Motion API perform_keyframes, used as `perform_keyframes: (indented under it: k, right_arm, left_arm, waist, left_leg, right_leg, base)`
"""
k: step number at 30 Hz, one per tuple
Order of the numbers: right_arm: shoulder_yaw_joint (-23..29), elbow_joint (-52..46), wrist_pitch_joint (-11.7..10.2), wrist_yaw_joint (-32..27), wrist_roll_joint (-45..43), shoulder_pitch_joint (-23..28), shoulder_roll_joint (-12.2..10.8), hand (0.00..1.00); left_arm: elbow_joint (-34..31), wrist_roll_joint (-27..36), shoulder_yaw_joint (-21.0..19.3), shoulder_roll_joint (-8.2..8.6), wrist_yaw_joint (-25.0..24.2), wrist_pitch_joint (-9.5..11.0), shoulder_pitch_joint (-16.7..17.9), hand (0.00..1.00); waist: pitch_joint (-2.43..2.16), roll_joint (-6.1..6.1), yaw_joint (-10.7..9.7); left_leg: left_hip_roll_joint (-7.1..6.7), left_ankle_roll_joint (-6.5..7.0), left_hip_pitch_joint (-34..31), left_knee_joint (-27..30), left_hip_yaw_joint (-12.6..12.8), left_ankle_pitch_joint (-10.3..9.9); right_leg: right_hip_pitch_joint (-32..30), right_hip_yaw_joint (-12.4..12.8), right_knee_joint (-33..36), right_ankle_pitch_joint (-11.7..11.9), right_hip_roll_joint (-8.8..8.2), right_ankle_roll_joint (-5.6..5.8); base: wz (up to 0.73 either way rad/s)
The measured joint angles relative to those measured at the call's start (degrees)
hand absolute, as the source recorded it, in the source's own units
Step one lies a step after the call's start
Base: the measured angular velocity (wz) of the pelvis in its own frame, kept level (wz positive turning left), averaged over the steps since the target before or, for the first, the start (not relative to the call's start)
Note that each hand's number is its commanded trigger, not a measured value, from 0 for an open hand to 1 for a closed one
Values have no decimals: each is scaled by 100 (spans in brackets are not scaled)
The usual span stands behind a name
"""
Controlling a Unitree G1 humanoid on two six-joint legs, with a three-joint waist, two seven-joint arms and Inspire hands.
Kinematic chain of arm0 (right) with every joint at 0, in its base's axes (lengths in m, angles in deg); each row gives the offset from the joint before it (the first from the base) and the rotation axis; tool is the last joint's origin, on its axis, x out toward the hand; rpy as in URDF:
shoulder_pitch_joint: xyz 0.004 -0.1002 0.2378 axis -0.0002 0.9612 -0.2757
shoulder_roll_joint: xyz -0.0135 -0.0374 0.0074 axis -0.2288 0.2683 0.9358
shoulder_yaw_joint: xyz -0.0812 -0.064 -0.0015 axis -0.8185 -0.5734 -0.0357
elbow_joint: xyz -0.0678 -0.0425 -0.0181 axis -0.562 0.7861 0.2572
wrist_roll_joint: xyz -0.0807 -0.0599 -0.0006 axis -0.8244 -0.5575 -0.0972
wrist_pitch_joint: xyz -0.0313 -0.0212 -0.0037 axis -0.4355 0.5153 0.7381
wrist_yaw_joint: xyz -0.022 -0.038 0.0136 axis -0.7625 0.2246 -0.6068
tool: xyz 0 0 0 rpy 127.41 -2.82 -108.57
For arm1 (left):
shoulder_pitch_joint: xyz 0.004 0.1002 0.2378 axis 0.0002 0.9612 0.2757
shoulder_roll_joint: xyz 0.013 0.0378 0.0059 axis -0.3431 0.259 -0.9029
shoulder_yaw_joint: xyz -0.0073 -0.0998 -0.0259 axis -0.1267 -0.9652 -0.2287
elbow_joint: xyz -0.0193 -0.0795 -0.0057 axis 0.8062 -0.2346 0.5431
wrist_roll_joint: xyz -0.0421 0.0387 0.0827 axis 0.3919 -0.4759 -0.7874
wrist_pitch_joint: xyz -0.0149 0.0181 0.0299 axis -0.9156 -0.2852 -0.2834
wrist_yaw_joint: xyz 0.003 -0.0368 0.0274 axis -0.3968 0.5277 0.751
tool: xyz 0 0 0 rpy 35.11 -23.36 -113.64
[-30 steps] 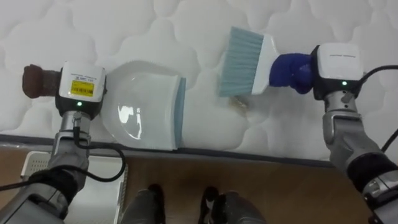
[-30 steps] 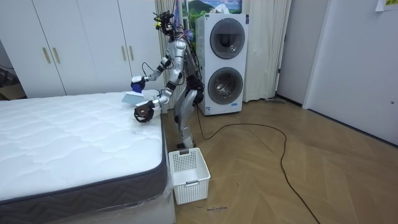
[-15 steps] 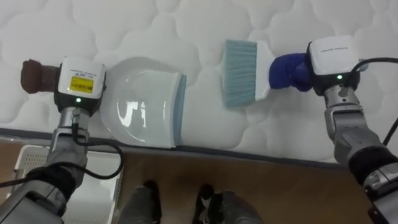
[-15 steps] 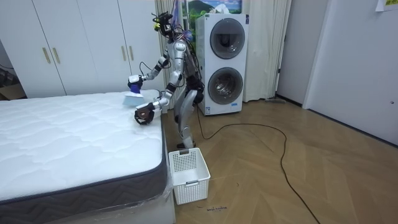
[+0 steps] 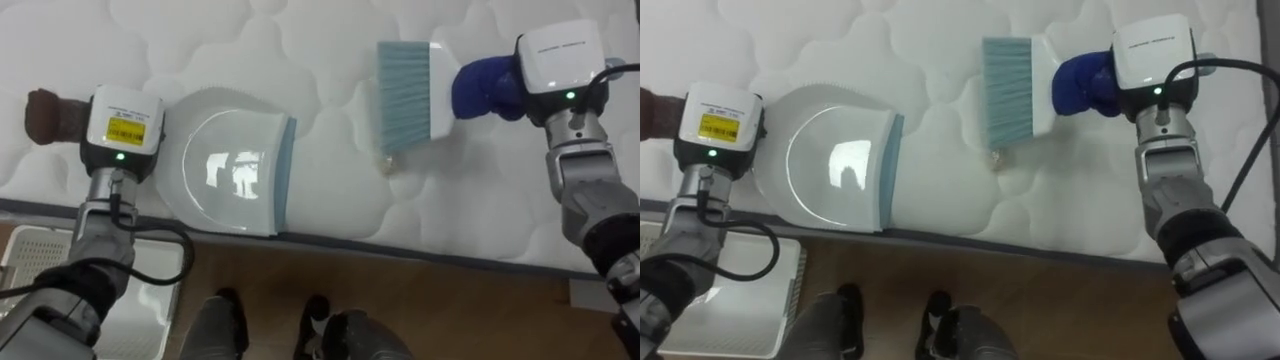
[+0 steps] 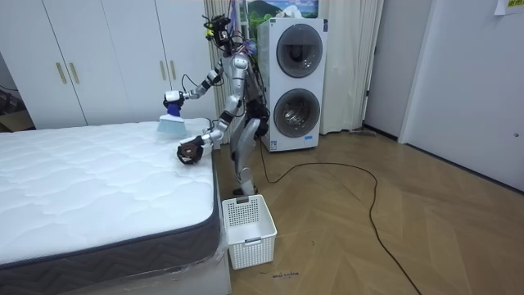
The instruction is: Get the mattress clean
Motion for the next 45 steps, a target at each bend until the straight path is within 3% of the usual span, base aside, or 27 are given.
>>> perform_keyframes:
  k: [14, 20, 28, 39, 45]
  right_arm:
    - [0, -24, 4, 5, -296, 0, 4, 100]
    - [-1, -62, 7, 272, -775, 4, 5, 100]
    - [-5, -63, 7, 495, -871, 112, 6, 100]
    - [-13, 5, 5, 545, -822, 497, 6, 100]
    - [-12, 240, 4, 548, -827, 607, 103, 100]
  left_arm:
    - [-1, -220, -43, -31, -65, 0, 0, 100]
    - [-41, -309, -110, -63, -180, -26, -2, 100]
    - [-98, -418, -104, -68, -297, -14, -2, 100]
    - [-105, -409, -107, -144, -270, 104, -3, 100]
    - [-105, -412, -105, -158, -255, 117, -4, 100]
  waist:
    - [-2, -78, -21]
    - [-12, -201, -36]
    - [-16, -211, -25]
    - [8, -155, -4]
    - [3, 22, -5]
  left_leg:
    - [11, 1, 106, 9, -38, 0]
    - [37, 0, 108, -3, -58, 0]
    - [91, 3, 155, -10, -87, -1]
    - [136, 4, 150, -4, -151, -6]
    - [144, 8, 106, -6, -134, -8]
  right_leg:
    - [170, -34, -104, 43, 41, 20]
    - [224, -59, -207, 44, 98, 15]
    - [387, -177, -328, 127, 135, 33]
    - [426, -197, -396, 175, 189, 19]
    - [367, -181, -405, 204, 189, 16]
  base:
    - [0]
    - [0]
    - [3]
    - [0]
    - [-2]
